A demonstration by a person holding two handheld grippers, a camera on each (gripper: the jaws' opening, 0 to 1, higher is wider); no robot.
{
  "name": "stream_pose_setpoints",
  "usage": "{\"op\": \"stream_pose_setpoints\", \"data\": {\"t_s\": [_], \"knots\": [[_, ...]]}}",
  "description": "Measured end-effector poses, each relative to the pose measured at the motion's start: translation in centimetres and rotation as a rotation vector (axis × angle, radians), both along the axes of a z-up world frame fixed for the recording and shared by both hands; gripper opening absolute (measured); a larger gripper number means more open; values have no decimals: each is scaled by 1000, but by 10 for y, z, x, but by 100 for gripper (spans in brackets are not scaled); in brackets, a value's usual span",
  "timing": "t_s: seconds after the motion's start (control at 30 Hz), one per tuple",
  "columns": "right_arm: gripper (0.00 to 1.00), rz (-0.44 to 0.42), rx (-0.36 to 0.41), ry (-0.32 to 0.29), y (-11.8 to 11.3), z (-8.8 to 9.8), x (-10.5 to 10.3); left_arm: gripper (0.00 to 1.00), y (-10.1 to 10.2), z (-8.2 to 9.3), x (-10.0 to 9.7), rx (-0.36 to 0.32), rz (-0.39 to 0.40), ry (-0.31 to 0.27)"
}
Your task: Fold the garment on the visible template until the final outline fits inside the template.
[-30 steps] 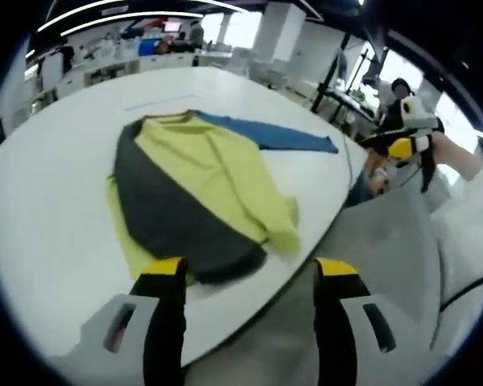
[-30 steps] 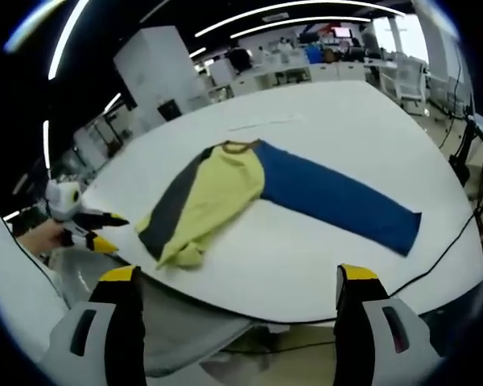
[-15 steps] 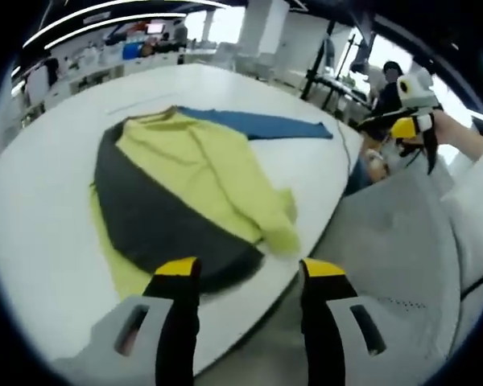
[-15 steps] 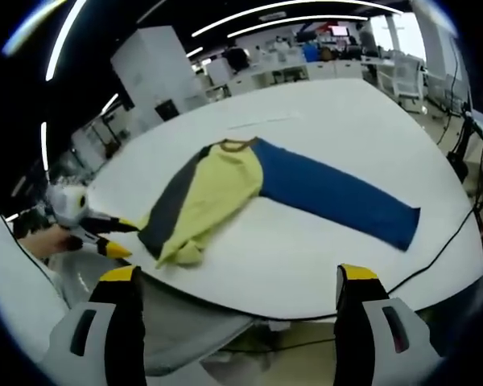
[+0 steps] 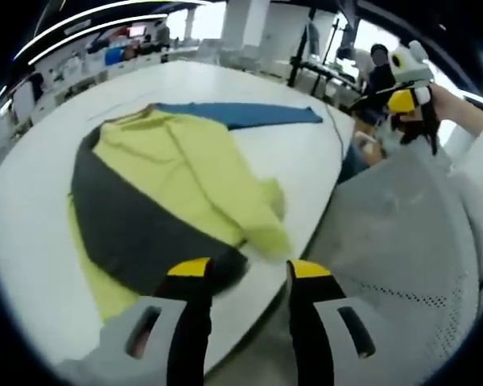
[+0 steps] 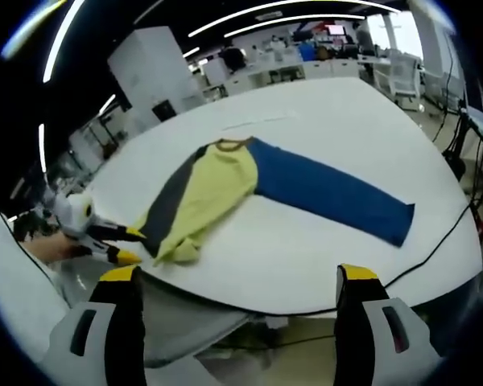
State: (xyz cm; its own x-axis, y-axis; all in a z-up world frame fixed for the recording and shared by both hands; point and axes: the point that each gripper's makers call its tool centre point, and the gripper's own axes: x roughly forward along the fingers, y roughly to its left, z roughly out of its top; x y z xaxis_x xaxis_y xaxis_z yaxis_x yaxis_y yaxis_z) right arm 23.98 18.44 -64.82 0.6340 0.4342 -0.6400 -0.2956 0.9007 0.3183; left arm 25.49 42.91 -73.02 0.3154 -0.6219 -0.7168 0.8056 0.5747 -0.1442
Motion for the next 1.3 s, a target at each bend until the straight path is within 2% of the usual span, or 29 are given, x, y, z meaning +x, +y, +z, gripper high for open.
{"op": "stream_pose_setpoints", "data": {"t_s": [0.17, 0.37, 0.7, 0.97, 1.3], "knots": [[99, 2, 0, 1, -1, 0, 1, 23, -2, -9, 4, 21, -5, -13], [99, -1, 1, 9, -5, -1, -1, 21, -1, -20, 5, 62, -14, -18], [98, -3, 6, 15, -6, -2, 1, 19, -6, -27, 7, 94, -28, -30], [98, 2, 8, 19, -6, -4, 3, 16, -2, -35, 8, 129, -31, -28], [98, 6, 10, 20, -4, -5, 5, 8, 1, -37, 13, 147, -16, -52]]}}
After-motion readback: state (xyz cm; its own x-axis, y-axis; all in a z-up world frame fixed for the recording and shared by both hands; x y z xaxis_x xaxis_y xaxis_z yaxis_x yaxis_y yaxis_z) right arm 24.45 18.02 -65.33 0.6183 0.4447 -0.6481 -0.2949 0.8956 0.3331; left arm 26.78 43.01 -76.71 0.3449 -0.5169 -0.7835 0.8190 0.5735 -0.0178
